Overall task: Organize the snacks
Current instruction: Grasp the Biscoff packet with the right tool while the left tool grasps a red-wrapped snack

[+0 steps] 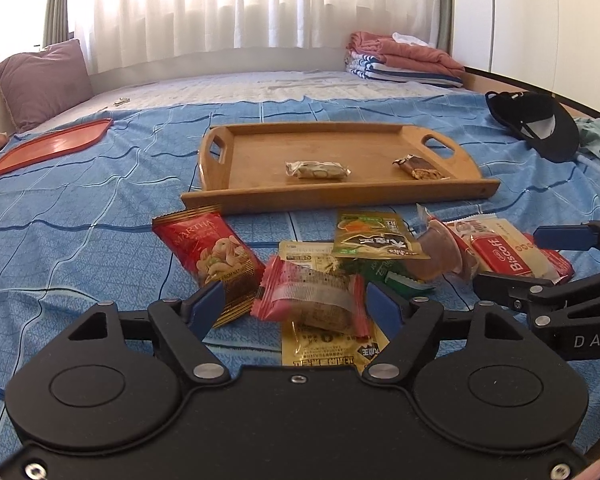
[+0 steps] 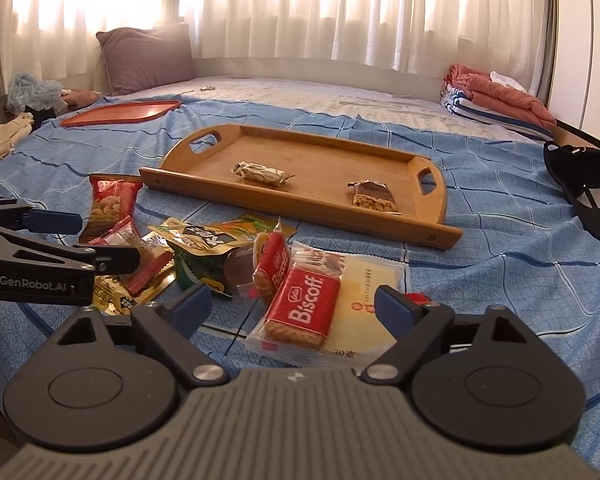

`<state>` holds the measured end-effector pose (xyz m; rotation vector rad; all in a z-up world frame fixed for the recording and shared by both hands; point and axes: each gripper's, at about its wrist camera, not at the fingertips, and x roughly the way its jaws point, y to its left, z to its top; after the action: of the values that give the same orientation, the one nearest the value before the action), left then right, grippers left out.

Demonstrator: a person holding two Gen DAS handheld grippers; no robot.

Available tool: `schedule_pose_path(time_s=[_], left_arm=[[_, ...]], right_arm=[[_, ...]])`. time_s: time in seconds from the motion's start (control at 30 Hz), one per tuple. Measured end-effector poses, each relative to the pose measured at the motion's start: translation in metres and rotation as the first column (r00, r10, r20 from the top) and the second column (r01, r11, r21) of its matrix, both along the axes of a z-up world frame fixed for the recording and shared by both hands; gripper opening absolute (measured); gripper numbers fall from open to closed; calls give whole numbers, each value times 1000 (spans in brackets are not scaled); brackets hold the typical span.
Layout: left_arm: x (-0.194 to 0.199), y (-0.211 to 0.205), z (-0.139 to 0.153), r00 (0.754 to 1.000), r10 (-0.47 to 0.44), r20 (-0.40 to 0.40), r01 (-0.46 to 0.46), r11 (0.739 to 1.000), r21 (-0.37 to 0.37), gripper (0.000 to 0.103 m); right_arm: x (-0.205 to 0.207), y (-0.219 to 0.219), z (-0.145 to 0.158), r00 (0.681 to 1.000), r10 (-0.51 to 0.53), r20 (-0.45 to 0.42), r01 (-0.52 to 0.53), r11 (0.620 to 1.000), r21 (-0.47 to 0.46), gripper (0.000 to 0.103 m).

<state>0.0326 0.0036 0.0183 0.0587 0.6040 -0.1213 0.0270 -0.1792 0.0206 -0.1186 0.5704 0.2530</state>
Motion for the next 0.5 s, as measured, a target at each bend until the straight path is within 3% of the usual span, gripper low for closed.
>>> schedule_pose_path(time_s=[0.33, 0.5], left_arm=[[9, -9, -11, 1000, -29, -4, 29, 999, 21, 64], [12, -10, -13, 1000, -19, -17, 19, 1000, 11, 62]], right_arm=[[3, -4, -9, 999, -52, -2, 52, 998, 34, 70], [0, -6, -9, 997, -73, 16, 72, 996, 56, 45]])
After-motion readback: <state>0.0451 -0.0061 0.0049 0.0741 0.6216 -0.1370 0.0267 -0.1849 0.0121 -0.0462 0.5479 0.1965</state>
